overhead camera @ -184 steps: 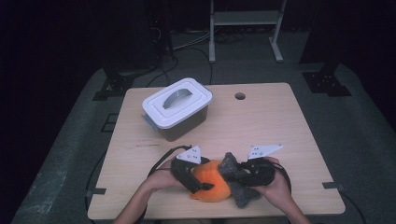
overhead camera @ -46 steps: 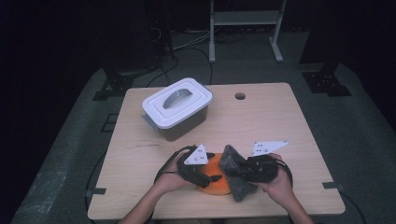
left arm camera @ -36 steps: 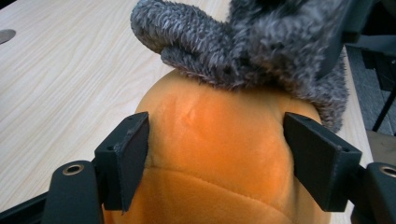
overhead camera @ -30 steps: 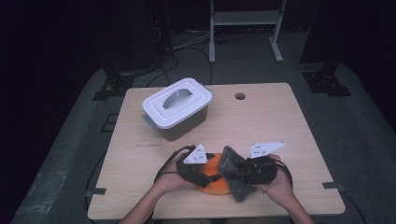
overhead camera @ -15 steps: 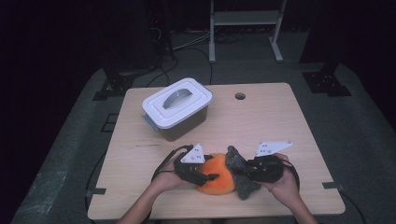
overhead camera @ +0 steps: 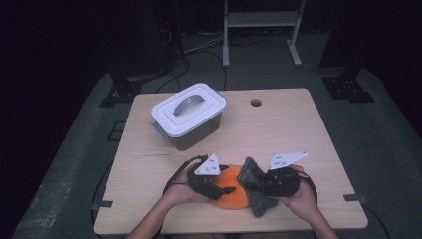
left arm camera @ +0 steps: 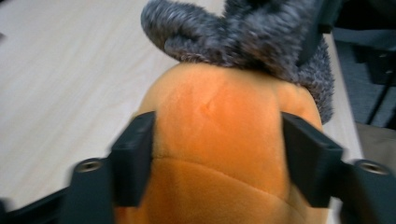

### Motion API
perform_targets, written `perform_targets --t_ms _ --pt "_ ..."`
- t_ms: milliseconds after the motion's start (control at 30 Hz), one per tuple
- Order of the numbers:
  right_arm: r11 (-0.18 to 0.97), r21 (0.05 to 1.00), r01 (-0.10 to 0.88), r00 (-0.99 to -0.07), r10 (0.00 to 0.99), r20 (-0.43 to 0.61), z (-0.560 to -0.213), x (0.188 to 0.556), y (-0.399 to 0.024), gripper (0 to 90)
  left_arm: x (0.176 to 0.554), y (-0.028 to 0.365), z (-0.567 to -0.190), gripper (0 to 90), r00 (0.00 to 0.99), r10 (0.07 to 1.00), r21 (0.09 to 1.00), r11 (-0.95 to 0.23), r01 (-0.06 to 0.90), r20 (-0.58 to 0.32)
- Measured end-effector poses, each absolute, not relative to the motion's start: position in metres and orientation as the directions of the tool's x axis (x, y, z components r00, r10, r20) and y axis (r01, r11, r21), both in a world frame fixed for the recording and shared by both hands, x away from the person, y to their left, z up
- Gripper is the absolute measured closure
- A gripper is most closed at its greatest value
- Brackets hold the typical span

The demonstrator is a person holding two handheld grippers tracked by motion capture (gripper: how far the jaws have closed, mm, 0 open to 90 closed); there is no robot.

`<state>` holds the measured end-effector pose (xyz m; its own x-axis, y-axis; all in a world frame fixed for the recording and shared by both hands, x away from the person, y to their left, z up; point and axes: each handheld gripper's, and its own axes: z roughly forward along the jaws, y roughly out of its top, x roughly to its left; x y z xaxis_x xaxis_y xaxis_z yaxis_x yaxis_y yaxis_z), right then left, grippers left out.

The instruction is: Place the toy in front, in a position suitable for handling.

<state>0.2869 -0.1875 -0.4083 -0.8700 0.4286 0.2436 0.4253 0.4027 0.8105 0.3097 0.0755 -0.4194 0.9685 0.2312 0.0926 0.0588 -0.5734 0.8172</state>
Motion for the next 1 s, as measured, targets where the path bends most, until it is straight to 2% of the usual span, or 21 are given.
perform_targets --t_ms 67,167,300,367,433,500,533,700,767,933,1000 --pt "0.383 0.825 0.416 -0.864 0.451 0.226 -0.403 0.289 -0.188 70.0 0.308 0.076 -0.417 38.8 0.958 0.257 0.834 -0.550 0.037 0.127" --pt "0.338 0.851 0.402 -0.858 0.464 0.221 -0.395 0.293 -0.189 70.0 0.304 0.073 -0.413 39.7 0.932 0.285 0.844 -0.535 -0.039 0.224" --pt "0.319 0.851 0.417 -0.846 0.478 0.235 -0.399 0.299 -0.189 69.8 0.305 0.071 -0.416 33.5 0.944 0.265 0.837 -0.547 -0.020 0.196" --pt "0.329 0.839 0.434 -0.852 0.451 0.264 -0.407 0.299 -0.187 69.6 0.307 0.072 -0.414 21.2 0.949 0.277 0.845 -0.535 0.024 0.148" --pt "0.352 0.836 0.421 -0.870 0.418 0.262 -0.407 0.297 -0.183 69.6 0.310 0.072 -0.413 17.3 0.956 0.277 0.852 -0.520 0.065 0.097" --pt "0.377 0.836 0.399 -0.891 0.373 0.258 -0.404 0.292 -0.176 69.6 0.311 0.073 -0.415 18.5 0.961 0.263 0.841 -0.536 0.072 0.086" --pt "0.394 0.834 0.387 -0.896 0.374 0.238 -0.404 0.291 -0.174 69.7 0.310 0.074 -0.416 23.6 0.962 0.257 0.840 -0.539 0.063 0.092" --pt "0.394 0.829 0.396 -0.884 0.408 0.229 -0.408 0.292 -0.184 70.2 0.310 0.080 -0.414 29.7 0.967 0.242 0.833 -0.549 0.070 0.078" --pt "0.389 0.818 0.423 -0.860 0.457 0.228 -0.411 0.295 -0.193 70.3 0.310 0.082 -0.414 31.6 0.969 0.235 0.833 -0.549 0.071 0.073" --pt "0.340 0.842 0.420 -0.859 0.449 0.247 -0.405 0.293 -0.193 69.9 0.308 0.081 -0.409 31.2 0.976 0.202 0.824 -0.565 0.054 0.074" --pt "0.368 0.837 0.406 -0.873 0.426 0.237 -0.407 0.292 -0.186 69.5 0.309 0.082 -0.407 26.3 0.976 0.206 0.828 -0.557 0.063 0.065"
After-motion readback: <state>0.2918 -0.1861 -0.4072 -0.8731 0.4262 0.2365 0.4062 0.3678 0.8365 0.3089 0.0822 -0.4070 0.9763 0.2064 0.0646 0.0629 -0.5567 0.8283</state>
